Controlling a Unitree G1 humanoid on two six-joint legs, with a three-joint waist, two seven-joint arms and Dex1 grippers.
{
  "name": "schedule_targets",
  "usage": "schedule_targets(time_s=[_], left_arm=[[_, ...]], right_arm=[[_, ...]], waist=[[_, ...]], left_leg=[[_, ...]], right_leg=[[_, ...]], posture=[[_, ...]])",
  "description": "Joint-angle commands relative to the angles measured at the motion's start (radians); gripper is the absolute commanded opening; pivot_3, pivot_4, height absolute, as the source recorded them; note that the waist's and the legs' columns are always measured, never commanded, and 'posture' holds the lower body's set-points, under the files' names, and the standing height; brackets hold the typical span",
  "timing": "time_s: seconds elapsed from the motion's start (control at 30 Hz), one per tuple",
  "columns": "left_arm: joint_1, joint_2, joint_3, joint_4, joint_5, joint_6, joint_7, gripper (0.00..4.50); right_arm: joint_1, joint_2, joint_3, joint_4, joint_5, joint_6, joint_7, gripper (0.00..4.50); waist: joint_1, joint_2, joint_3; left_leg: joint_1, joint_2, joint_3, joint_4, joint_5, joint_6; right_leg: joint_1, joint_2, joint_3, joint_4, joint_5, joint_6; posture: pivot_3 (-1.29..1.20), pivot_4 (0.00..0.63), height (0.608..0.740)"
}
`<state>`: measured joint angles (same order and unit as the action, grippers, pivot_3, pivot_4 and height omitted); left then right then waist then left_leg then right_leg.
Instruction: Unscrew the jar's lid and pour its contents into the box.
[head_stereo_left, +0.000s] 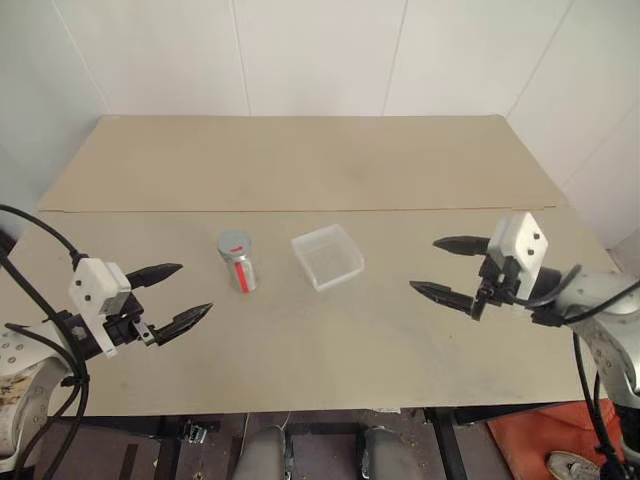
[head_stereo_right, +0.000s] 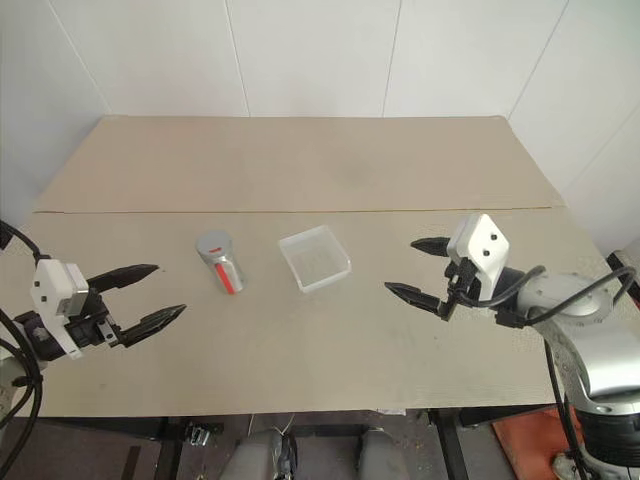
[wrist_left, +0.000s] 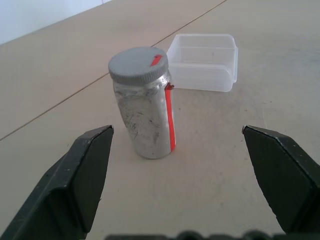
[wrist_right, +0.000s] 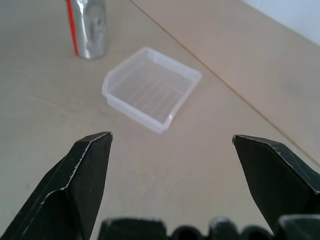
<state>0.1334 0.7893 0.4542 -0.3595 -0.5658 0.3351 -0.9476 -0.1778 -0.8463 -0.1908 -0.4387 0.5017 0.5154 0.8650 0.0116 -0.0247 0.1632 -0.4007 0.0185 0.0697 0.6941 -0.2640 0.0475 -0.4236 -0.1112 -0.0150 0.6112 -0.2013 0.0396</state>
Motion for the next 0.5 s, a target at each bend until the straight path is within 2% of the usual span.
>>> schedule_targets(time_s=[0.03,0.17,0.3,0.5], left_arm=[[-0.015,0.005,0.028,-0.029,-0.028,0.010,0.016,4.48],[-0.027,-0.021,-0.025,-0.027,-0.002,-0.004,0.038,4.48],[-0.020,-0.061,-0.019,-0.051,0.006,0.004,0.108,4.48],[0.069,-0.219,-0.070,-0.183,0.092,0.015,0.338,4.48]], right_arm=[[0.002,-0.002,-0.064,-0.068,0.033,0.006,-0.021,4.50],[0.025,-0.014,-0.048,-0.083,0.024,-0.004,-0.003,4.50],[-0.048,-0.015,-0.041,-0.061,0.049,0.007,0.006,4.50],[-0.128,-0.015,0.018,-0.010,0.029,-0.028,0.068,4.50]], waist=[[0.000,0.000,0.000],[-0.001,0.000,0.000],[-0.007,0.000,0.000],[-0.007,0.000,0.000]], left_leg=[[0.000,0.000,0.000,0.000,0.000,0.000],[0.001,0.000,0.000,0.000,0.000,0.000],[0.001,0.000,0.000,0.000,0.000,0.000],[0.001,0.000,0.000,0.000,0.000,0.000]], right_leg=[[0.000,0.000,0.000,0.000,0.000,0.000],[0.000,0.000,0.000,0.000,0.000,0.000],[0.000,0.000,0.001,0.000,0.000,0.000],[0.001,0.000,0.001,-0.001,0.000,0.000]], posture=[[0.00,0.150,0.740],[0.00,0.150,0.740],[0.00,0.150,0.740],[0.00,0.150,0.740]])
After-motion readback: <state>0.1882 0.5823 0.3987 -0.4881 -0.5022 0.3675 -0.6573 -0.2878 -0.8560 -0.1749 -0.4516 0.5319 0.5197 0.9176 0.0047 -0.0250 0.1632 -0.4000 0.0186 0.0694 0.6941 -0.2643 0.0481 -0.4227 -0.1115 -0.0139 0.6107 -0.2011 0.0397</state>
